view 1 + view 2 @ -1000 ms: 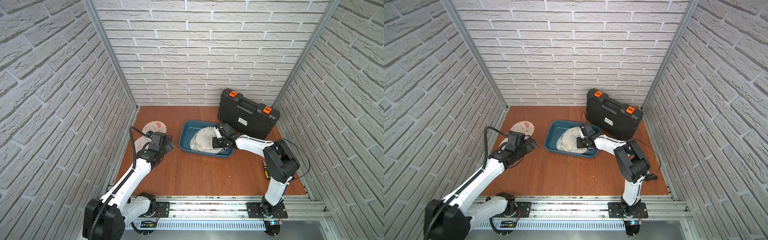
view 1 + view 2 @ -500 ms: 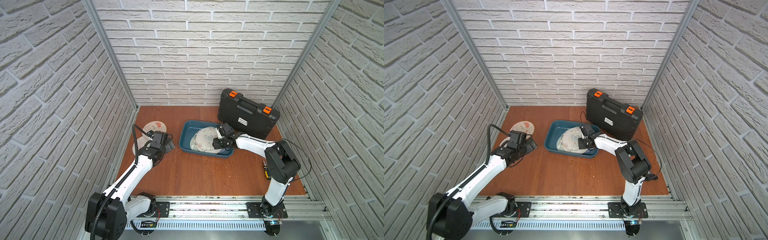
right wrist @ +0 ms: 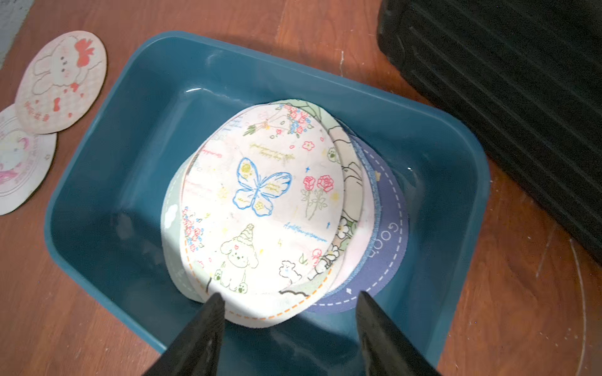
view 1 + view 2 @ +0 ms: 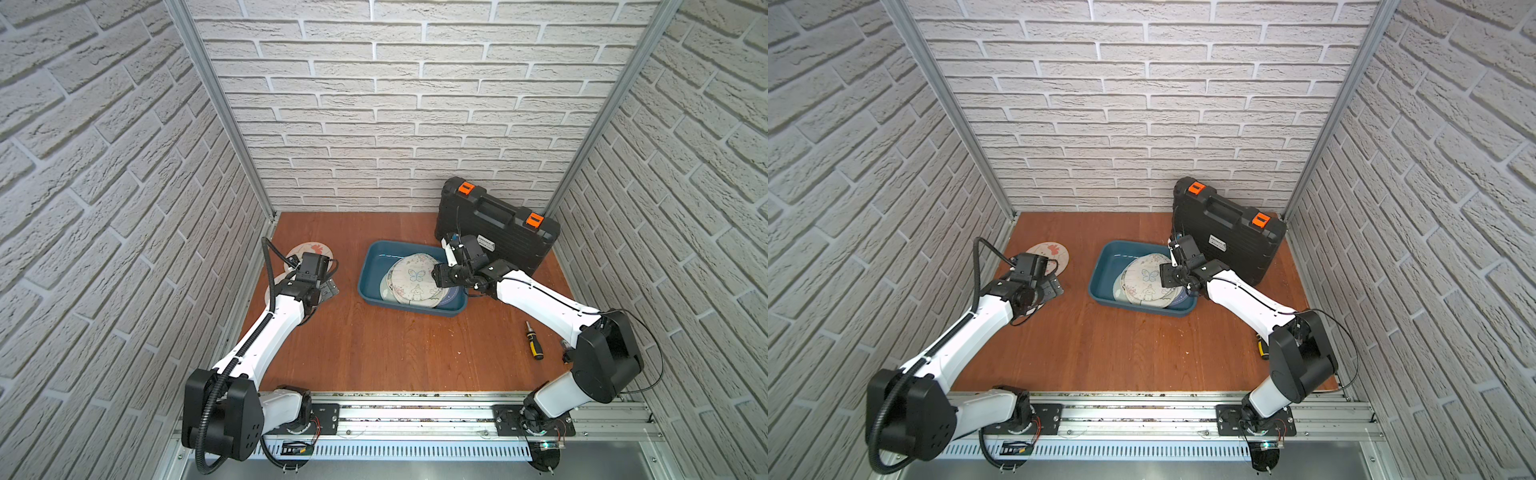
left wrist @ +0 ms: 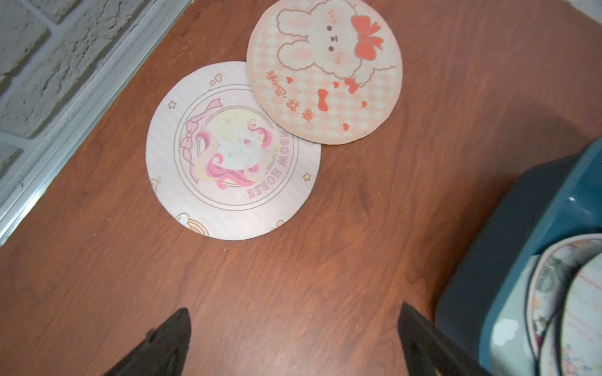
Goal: Put the coasters into the storage box
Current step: Place the coaster in the storage box.
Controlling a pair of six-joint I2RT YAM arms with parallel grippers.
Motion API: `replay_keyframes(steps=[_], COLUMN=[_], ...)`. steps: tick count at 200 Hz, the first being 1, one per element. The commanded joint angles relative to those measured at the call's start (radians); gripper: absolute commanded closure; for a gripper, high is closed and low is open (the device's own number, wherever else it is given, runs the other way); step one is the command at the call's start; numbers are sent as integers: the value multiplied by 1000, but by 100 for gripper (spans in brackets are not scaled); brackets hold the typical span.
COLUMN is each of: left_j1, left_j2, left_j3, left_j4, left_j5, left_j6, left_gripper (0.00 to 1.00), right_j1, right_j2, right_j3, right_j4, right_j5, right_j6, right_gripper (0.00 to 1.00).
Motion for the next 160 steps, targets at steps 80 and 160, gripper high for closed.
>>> replay_keyframes(steps=[80, 160], left_j1=[237, 338], left_j2=[194, 453], left_j3=[71, 284], left_j4=[127, 169], left_j5=[160, 152], left_j6=[67, 142], left_gripper=[2, 2], right_j1=[189, 204], right_j2=[82, 128], right_j3=[56, 36], right_j4=[125, 176], right_j5=[-187, -198], right_j6=[-105, -95], right_gripper=[35, 34])
